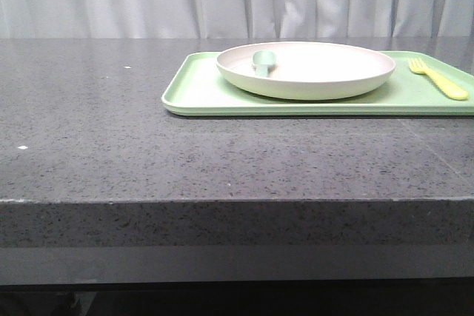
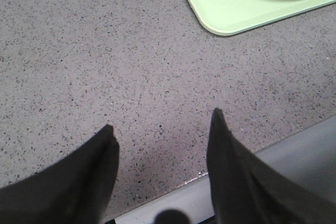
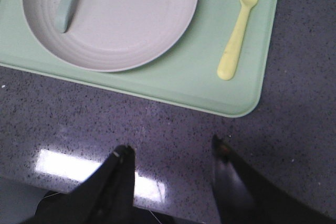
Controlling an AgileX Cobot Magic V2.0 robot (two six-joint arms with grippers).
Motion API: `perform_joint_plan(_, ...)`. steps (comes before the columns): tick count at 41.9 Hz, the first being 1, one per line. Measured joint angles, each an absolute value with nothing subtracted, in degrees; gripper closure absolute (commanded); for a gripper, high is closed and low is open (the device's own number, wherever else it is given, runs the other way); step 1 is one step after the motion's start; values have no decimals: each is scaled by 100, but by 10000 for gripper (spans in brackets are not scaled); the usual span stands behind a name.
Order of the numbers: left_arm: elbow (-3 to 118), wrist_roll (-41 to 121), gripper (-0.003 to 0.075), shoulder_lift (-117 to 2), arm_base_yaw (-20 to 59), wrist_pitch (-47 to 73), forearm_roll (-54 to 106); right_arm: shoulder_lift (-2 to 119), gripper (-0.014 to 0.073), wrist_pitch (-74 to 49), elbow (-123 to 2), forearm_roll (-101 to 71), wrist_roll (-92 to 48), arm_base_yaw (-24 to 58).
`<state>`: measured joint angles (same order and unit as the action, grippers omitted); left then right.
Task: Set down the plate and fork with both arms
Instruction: 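Open the right gripper and raise it away from the fork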
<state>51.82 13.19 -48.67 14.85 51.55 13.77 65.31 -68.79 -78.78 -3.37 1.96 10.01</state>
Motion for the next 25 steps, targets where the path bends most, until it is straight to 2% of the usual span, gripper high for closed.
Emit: perform_joint_plan(25,5182,1319,351,-4867,1485,5155,1377,3389,222,-6026,-5266,-337,183,1001)
